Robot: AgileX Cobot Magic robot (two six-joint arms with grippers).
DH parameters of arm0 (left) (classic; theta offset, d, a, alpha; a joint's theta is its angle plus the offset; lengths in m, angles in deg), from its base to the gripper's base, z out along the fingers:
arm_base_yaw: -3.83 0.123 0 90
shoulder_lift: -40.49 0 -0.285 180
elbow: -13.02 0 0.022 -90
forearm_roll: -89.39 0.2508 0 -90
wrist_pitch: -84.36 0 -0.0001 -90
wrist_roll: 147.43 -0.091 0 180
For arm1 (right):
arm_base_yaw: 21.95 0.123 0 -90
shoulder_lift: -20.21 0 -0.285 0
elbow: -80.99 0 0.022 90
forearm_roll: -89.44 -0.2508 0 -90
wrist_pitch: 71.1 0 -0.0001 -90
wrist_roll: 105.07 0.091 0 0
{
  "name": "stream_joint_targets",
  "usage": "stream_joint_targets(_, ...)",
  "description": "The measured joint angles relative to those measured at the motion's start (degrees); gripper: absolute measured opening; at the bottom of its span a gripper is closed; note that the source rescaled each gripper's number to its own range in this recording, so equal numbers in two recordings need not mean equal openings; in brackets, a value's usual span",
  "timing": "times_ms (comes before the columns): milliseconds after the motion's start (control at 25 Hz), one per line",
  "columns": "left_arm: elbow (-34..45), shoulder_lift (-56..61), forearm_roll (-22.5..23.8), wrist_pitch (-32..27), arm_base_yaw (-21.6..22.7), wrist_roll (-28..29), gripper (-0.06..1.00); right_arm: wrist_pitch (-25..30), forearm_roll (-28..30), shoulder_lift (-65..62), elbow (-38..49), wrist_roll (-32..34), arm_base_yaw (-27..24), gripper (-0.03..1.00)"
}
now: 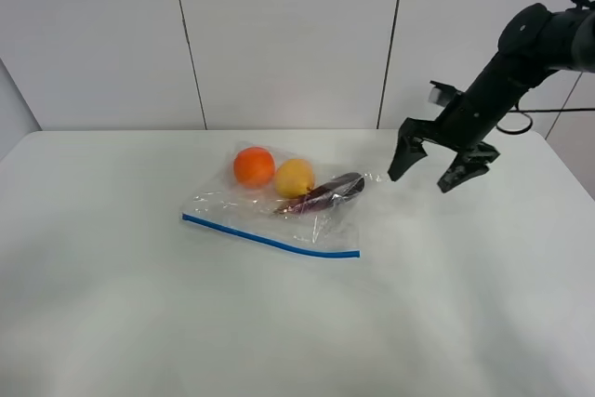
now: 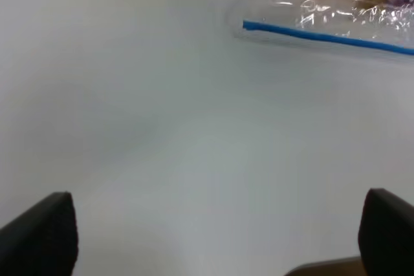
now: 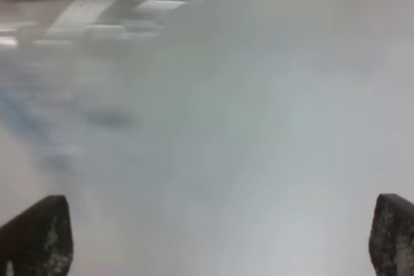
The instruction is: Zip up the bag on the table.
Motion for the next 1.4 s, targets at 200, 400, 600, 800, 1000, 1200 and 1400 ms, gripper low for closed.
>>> stream_joint_targets(200, 0.0, 0.0, 0.0, 0.0, 0.0, 0.0, 1.0, 0.0, 14.05, -0.04, -1.14, 4.19, -0.54, 0.99)
stream_joint_targets(400, 0.0, 0.0, 0.0, 0.0, 0.0, 0.0, 1.0, -0.19, 15.07, -1.53, -0.2, 4.87, -2.98, 0.99)
stream_joint_targets(600, 0.0, 0.0, 0.0, 0.0, 0.0, 0.06, 1.0, -0.31, 15.07, -10.02, 8.99, 5.05, -4.15, 0.99)
stream_joint_targets(800, 0.0, 0.0, 0.0, 0.0, 0.0, 0.06, 1.0, -0.19, 14.47, -22.13, 24.56, 5.08, -4.15, 0.99)
stream_joint_targets(1000, 0.0, 0.0, 0.0, 0.0, 0.0, 0.06, 1.0, 0.05, 13.97, -35.96, 37.58, 5.12, -4.15, 0.99)
stream_joint_targets(1200, 0.0, 0.0, 0.0, 0.0, 0.0, 0.06, 1.0, -1.65, 13.74, -50.39, 48.81, 5.23, -4.15, 0.99)
stream_joint_targets(1400, 0.0, 0.0, 0.0, 0.0, 0.0, 0.06, 1.0, -7.02, 13.51, -65.02, 58.42, 5.23, -4.15, 0.99)
